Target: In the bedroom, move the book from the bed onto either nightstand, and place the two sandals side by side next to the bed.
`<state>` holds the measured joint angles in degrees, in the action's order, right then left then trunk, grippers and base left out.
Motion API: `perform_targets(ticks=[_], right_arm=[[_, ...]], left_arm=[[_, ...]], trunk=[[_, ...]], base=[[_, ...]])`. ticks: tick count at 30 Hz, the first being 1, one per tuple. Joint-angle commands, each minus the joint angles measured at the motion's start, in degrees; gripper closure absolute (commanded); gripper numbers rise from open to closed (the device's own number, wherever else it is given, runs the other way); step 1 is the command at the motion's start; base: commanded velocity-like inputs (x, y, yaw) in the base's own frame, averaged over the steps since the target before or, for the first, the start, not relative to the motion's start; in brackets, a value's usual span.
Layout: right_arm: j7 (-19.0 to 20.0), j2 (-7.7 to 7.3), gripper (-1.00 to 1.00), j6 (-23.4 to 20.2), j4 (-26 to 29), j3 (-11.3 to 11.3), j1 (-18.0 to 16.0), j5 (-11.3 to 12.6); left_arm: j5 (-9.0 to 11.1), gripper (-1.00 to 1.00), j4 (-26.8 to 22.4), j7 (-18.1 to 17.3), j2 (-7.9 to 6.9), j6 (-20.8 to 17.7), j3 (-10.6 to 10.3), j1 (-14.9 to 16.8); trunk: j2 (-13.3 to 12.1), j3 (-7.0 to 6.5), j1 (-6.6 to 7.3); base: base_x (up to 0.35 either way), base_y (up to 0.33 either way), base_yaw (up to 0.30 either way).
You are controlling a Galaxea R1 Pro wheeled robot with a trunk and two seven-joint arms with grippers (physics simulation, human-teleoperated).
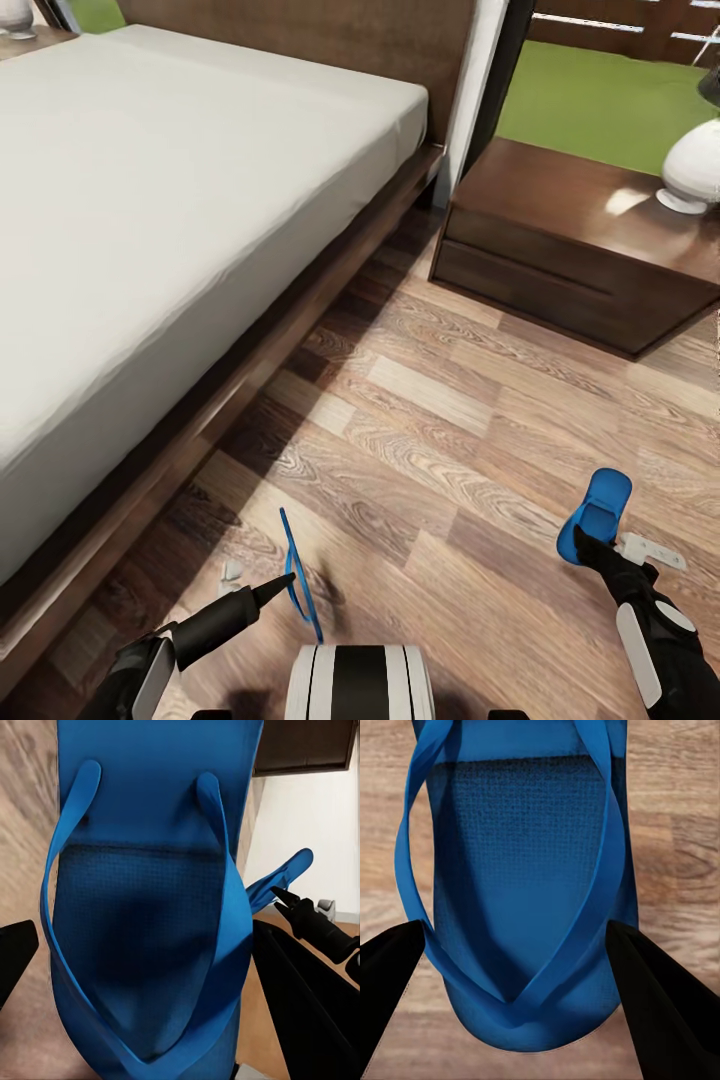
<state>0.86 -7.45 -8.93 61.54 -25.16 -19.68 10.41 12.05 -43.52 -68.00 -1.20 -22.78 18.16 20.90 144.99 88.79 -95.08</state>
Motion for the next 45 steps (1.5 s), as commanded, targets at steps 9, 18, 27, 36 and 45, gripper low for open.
perform_targets(ticks=[9, 18, 27, 36, 45], right_arm=[[0.11, -0.01, 1.0, -0.3, 0.08, -0.07, -0.01, 0.49], [0.11, -0.02, 1.0, -0.24, 0.08, -0.11, -0.01, 0.49], [0.11, 0.01, 1.0, -0.3, 0.08, -0.14, -0.01, 0.49], [15.82, -0.63, 1.0, -1.62, -2.84, -0.14, -0.01, 0.73], [40.95, -0.72, 1.0, -10.86, -4.02, -0.15, -0.01, 0.4]], left_arm=[[0.08, 1.0, 0.06, -0.12, 0.05, -0.51, 0.04, 0.01], [0.08, 1.0, 0.07, -0.12, 0.05, -0.51, 0.04, 0.01], [0.08, 1.0, 0.1, -0.09, 0.05, -0.51, 0.04, 0.01], [-0.15, 1.0, 0.46, 2.03, 0.29, -0.41, -0.52, 0.01], [-0.19, 1.0, 0.61, 4.12, 0.24, -0.18, -0.47, 0.01]], trunk=[[-0.11, -1.97, 0.24], [-0.23, -3.96, 0.47], [-0.35, -5.96, 0.7], [-0.47, -7.95, 0.93], [-0.59, -9.94, 1.17]], base=[[0.0, 0.0, 0.0], [0.0, 0.0, 0.0], [0.0, 0.0, 0.0], [0.0, 0.0, 0.0], [0.0, 0.0, 0.0]])
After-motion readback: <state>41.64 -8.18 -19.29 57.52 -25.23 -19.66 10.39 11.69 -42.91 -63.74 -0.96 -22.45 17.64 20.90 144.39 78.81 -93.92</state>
